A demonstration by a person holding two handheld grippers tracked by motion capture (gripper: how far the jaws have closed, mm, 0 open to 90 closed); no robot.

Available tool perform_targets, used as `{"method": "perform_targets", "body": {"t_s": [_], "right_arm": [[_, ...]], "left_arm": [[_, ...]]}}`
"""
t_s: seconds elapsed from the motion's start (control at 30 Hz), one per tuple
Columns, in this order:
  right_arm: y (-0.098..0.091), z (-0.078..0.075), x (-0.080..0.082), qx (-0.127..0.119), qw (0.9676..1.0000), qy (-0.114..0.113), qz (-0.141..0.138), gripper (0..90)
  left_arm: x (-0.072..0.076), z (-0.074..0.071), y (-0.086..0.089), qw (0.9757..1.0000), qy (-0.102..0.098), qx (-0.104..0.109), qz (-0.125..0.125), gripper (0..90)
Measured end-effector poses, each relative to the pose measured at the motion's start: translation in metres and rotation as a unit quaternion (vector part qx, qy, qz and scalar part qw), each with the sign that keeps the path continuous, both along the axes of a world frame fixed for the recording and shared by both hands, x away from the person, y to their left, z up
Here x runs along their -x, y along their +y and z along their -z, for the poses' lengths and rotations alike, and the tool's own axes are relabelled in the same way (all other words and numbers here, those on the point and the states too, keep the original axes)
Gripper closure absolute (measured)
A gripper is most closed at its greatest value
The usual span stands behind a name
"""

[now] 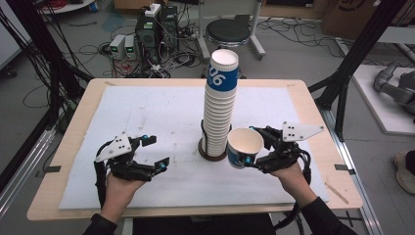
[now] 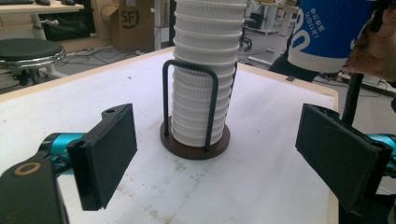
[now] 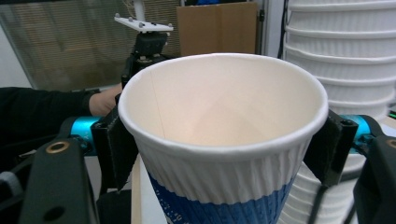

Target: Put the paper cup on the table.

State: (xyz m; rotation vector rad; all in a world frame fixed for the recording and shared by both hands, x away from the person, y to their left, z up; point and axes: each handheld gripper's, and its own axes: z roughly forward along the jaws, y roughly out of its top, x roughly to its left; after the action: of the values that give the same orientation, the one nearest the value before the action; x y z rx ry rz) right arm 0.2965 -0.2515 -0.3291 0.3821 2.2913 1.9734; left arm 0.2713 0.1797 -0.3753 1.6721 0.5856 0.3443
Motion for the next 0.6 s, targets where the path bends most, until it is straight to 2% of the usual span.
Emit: {"method": "perform_targets", "body": {"t_s": [0.07, 0.27, 0.37, 0.6], "right_arm": [[-0.008, 0.001, -0.001, 0.0, 1.0, -0.001, 0.007, 23.6], [-0.032, 0.003, -0.008, -0.001, 0.9985, -0.004, 0.055, 23.6], [-0.038, 0.004, -0.012, 0.005, 0.9969, -0.015, 0.077, 23.6], [-0.056, 0.009, -0.028, 0.014, 0.9929, -0.022, 0.116, 23.6]], "left_arm": [[0.0, -0.001, 0.001, 1.0, -0.002, 0.001, 0.0, 12.5], [0.0, 0.0, 0.003, 1.0, -0.001, 0.0, -0.007, 12.5], [0.001, 0.0, 0.004, 1.0, 0.0, 0.001, -0.006, 12.5], [0.0, 0.002, 0.003, 1.0, 0.002, 0.0, -0.003, 12.5]]}}
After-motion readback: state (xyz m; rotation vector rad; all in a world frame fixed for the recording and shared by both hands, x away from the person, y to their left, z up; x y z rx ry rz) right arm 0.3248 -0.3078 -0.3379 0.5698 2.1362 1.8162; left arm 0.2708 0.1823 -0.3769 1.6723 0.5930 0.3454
